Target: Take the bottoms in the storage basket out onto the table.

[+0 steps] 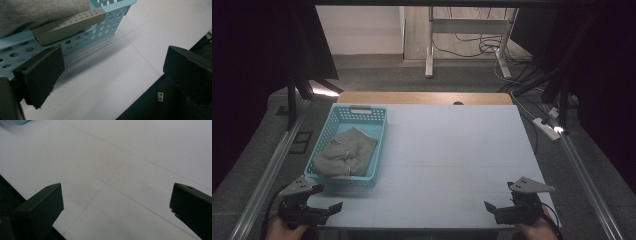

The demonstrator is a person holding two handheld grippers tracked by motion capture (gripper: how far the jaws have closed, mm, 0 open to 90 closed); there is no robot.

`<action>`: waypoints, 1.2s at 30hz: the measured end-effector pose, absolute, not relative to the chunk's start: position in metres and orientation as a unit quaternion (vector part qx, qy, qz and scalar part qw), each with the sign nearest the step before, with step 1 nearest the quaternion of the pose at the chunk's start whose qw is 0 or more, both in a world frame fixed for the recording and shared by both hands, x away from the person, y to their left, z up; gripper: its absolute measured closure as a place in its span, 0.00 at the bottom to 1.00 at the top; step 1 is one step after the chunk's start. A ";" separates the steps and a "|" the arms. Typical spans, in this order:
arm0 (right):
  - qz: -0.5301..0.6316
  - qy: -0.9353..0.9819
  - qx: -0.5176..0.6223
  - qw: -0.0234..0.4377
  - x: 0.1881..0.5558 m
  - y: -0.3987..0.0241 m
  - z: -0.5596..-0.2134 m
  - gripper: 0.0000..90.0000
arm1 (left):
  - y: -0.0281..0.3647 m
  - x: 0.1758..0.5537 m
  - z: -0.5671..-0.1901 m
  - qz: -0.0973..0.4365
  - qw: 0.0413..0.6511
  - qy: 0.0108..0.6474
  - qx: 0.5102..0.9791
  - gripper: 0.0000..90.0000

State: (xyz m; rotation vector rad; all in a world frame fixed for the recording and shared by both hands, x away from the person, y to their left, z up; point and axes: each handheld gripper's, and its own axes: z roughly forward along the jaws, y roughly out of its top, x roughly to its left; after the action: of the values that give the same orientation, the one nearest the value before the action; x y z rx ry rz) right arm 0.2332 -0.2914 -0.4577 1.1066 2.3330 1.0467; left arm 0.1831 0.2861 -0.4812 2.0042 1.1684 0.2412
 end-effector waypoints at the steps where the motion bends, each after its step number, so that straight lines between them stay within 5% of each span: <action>1: 0.371 0.824 0.391 0.175 0.234 -0.291 -0.458 0.00 | 0.286 0.183 -0.481 0.094 0.394 0.461 0.789 0.04; 36: 0.363 0.832 0.398 0.133 0.241 -0.292 -0.461 0.00 | 0.287 0.187 -0.481 0.068 0.400 0.463 0.788 0.02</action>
State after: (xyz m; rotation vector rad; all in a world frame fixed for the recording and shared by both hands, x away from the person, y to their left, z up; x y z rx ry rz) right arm 0.2407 -0.2922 -0.4608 1.1556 2.4133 1.0534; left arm 0.1869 0.2865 -0.4809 1.9943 1.1705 0.1720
